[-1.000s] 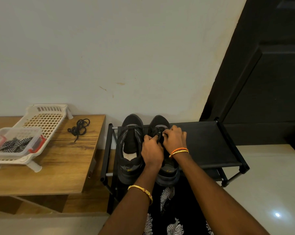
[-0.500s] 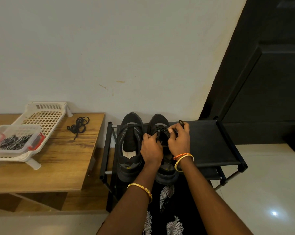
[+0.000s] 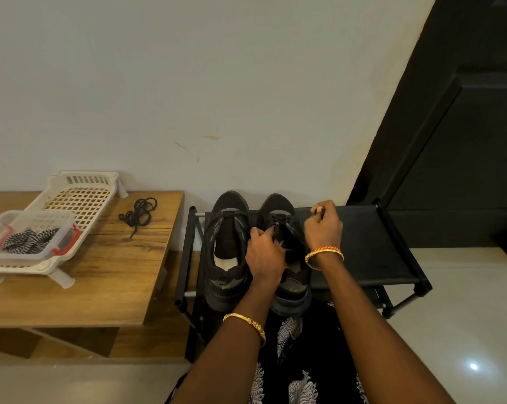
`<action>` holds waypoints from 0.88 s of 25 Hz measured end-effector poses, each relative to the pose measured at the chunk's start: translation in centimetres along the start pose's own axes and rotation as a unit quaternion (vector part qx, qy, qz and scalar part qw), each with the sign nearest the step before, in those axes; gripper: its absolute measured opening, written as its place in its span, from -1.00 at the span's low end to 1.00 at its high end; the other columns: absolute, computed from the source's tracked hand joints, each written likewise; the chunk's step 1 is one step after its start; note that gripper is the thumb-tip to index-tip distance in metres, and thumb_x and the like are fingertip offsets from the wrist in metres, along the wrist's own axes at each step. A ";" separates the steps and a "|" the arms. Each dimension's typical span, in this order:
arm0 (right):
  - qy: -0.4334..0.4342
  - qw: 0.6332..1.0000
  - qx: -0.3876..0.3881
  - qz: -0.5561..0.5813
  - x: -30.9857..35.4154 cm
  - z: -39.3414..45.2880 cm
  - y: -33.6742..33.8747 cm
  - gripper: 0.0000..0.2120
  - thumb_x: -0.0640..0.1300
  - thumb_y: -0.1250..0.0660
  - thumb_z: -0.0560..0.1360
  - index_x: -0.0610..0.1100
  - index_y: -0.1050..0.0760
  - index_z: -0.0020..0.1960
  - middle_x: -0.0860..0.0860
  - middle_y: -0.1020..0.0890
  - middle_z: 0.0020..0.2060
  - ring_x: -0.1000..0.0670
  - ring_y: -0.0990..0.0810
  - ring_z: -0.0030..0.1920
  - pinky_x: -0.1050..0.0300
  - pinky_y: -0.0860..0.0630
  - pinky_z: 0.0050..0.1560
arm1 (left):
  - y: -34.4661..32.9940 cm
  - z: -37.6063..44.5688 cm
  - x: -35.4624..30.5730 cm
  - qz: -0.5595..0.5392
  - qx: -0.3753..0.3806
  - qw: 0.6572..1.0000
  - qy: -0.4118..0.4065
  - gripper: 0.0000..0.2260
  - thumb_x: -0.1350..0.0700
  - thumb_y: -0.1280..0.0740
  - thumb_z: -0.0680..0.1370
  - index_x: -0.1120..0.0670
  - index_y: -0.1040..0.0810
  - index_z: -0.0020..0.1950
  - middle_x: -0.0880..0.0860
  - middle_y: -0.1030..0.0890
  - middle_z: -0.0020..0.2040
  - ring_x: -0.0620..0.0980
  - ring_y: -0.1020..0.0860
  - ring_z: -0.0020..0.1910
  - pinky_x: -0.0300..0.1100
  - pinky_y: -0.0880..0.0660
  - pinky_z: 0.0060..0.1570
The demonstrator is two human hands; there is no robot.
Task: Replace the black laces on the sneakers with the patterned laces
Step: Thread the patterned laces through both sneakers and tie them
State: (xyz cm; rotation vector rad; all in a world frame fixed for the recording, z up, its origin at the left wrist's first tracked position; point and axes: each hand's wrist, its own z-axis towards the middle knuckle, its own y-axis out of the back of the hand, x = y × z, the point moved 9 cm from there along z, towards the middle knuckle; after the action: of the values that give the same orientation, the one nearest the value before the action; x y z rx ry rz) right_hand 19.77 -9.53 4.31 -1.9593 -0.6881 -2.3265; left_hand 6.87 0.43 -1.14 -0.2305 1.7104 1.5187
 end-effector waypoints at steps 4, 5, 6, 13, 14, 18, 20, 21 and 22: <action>-0.058 0.989 0.092 -0.101 -2.1 3.3 0.4 -0.74 -0.18 -0.24 0.56 -0.17 -0.39 0.24 -0.21 -0.54 0.12 -0.14 -0.52 0.03 0.05 -0.46 0.04 | 0.0 -0.2 0.0 0.000 0.001 1.000 0.003 -0.74 0.16 -0.21 0.60 0.05 -0.53 0.26 0.08 -0.44 0.16 0.09 -0.52 0.05 -0.09 -0.51 -0.01; -0.080 0.973 0.139 -0.168 -3.0 3.6 0.1 -0.59 -0.07 -0.29 0.53 -0.09 -0.31 0.34 -0.23 -0.46 0.25 -0.21 -0.47 0.19 -0.08 -0.44 0.20 | 0.1 -0.2 0.0 0.001 0.000 1.000 0.003 -0.75 0.16 -0.21 0.60 0.05 -0.53 0.26 0.08 -0.44 0.16 0.08 -0.52 0.06 -0.10 -0.50 -0.01; -0.097 0.954 0.172 -0.224 -3.7 3.4 -0.1 -0.44 0.03 -0.33 0.49 -0.02 -0.23 0.42 -0.23 -0.35 0.36 -0.26 -0.38 0.31 -0.21 -0.35 0.30 | 0.1 -0.1 0.0 0.001 0.000 1.000 0.003 -0.75 0.16 -0.21 0.60 0.06 -0.53 0.26 0.08 -0.44 0.17 0.08 -0.52 0.06 -0.11 -0.49 -0.01; 0.069 0.918 0.171 -0.352 -2.4 -2.7 -4.8 -0.65 -0.05 -0.29 0.50 -0.14 -0.46 0.25 -0.12 -0.44 0.20 -0.16 -0.42 0.23 -0.06 -0.47 0.14 | -0.3 0.0 0.2 0.012 0.003 1.000 -0.009 -0.77 0.11 -0.20 0.62 0.09 -0.54 0.22 0.09 -0.45 0.12 0.08 -0.51 0.01 -0.11 -0.45 -0.12; 0.071 0.923 0.146 -0.349 -2.5 -2.5 -4.8 -0.72 -0.08 -0.26 0.53 -0.17 -0.50 0.19 -0.12 -0.48 0.15 -0.15 -0.45 0.19 -0.04 -0.49 0.08 | -0.3 0.1 0.1 0.013 0.003 1.000 -0.009 -0.77 0.11 -0.20 0.62 0.09 -0.54 0.22 0.09 -0.45 0.12 0.08 -0.51 0.00 -0.11 -0.46 -0.12; -0.025 0.968 0.075 -0.239 -4.3 -1.0 -3.7 -0.78 -0.11 -0.22 0.57 -0.21 -0.58 0.02 -0.15 -0.58 -0.02 -0.16 -0.55 0.02 0.03 -0.49 -0.07 | -0.4 0.2 0.1 0.020 0.003 1.000 -0.014 -0.74 0.12 -0.21 0.61 0.07 -0.52 0.27 0.08 -0.46 0.14 0.06 -0.52 0.01 -0.12 -0.49 -0.11; -0.072 0.979 0.059 -0.182 -5.3 -0.9 -3.5 -0.79 -0.11 -0.22 0.57 -0.21 -0.57 -0.04 -0.16 -0.60 -0.07 -0.17 -0.56 -0.03 0.02 -0.51 -0.08 | -0.3 0.1 -0.1 0.041 0.002 0.999 -0.025 -0.75 0.13 -0.22 0.61 0.09 -0.50 0.28 0.08 -0.45 0.18 0.05 -0.52 0.03 -0.12 -0.51 -0.10; -0.083 0.981 0.058 -0.164 -5.6 -0.9 -3.5 -0.79 -0.11 -0.23 0.57 -0.21 -0.57 -0.06 -0.17 -0.60 -0.08 -0.17 -0.56 -0.04 0.00 -0.52 -0.07 | 0.0 0.0 -0.5 0.062 0.001 0.997 -0.042 -0.75 0.13 -0.22 0.61 0.10 -0.49 0.27 0.08 -0.44 0.20 0.05 -0.52 0.03 -0.13 -0.51 -0.11; -0.087 0.982 0.062 -0.155 -5.7 -0.9 -3.6 -0.80 -0.12 -0.23 0.57 -0.21 -0.56 -0.07 -0.18 -0.60 -0.08 -0.18 -0.56 -0.04 -0.02 -0.53 -0.06 | 0.1 0.1 -1.0 0.091 0.003 0.994 -0.068 -0.75 0.14 -0.21 0.61 0.11 -0.47 0.28 0.09 -0.43 0.23 0.04 -0.52 0.04 -0.15 -0.49 -0.13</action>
State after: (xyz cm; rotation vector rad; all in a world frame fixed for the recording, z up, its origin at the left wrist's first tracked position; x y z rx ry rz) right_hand 19.09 -8.09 -2.32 -2.1484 -1.2000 -2.2133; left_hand 7.50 0.15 -0.36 0.0330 1.6622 1.6214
